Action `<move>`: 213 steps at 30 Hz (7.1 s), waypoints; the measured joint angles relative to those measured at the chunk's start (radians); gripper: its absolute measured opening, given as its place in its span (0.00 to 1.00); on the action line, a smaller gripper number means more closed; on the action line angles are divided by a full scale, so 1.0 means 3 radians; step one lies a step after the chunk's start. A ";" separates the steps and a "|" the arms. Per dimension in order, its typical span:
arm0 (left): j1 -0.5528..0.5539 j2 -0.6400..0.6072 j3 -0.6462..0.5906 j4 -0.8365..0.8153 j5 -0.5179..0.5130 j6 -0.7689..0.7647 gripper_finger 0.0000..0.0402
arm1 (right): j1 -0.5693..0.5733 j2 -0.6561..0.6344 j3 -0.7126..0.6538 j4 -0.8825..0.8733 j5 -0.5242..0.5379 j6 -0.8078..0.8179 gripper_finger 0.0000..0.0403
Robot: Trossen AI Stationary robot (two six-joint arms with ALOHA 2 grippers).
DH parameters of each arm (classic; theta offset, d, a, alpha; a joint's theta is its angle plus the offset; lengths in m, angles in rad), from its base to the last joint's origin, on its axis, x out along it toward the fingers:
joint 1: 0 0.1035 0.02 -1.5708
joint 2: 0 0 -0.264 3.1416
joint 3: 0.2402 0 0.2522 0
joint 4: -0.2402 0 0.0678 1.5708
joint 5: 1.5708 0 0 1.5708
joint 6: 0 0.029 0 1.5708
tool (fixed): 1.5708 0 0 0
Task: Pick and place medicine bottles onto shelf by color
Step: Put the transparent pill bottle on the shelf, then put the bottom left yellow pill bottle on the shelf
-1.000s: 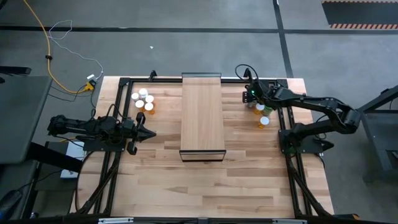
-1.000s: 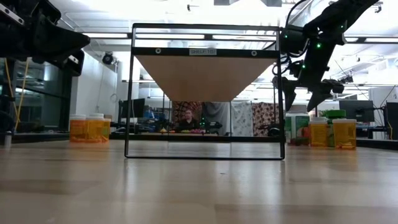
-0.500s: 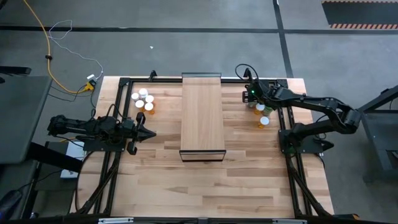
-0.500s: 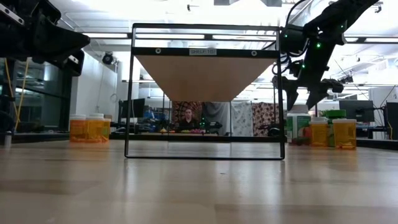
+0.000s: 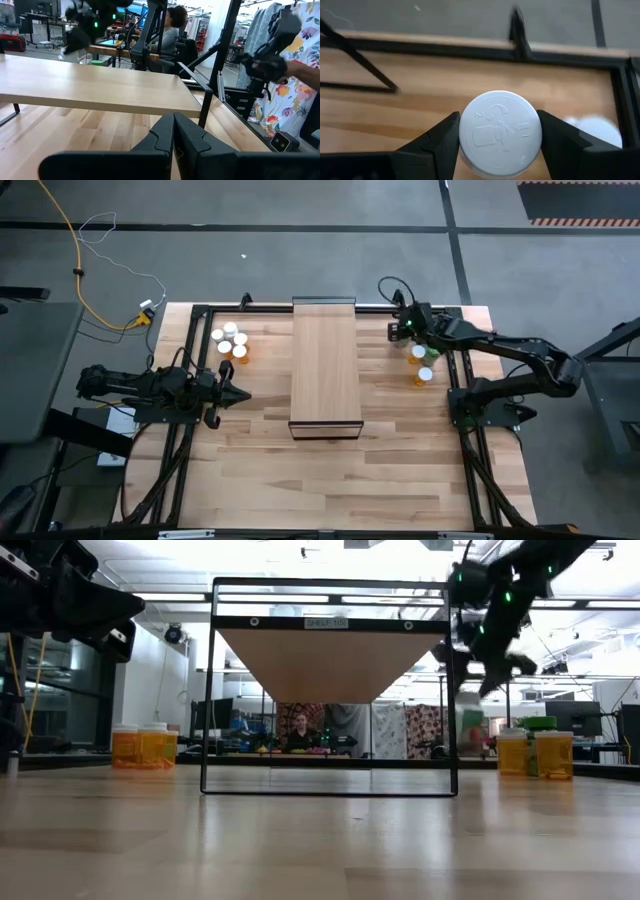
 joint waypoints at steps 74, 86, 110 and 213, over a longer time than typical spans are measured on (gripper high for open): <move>0.0000 0.0000 0.0000 0.0001 0.0006 -0.0001 0.00 | 0.0586 0.2387 0.3944 -0.1650 -0.0400 -0.0629 0.57; 0.0000 0.0000 0.0000 0.0001 0.0008 -0.0001 0.00 | 0.0589 0.2392 0.3943 -0.1641 -0.0329 -0.0777 0.57; -0.0001 0.0001 0.0001 0.0001 0.0008 0.0000 0.00 | 0.0586 0.2394 0.3938 -0.1658 -0.0318 -0.0633 0.57; -0.0001 -0.0001 0.0000 0.0299 -0.0723 -0.0099 0.00 | 0.2097 -0.1647 -0.1779 0.3573 -0.0704 -0.2102 0.96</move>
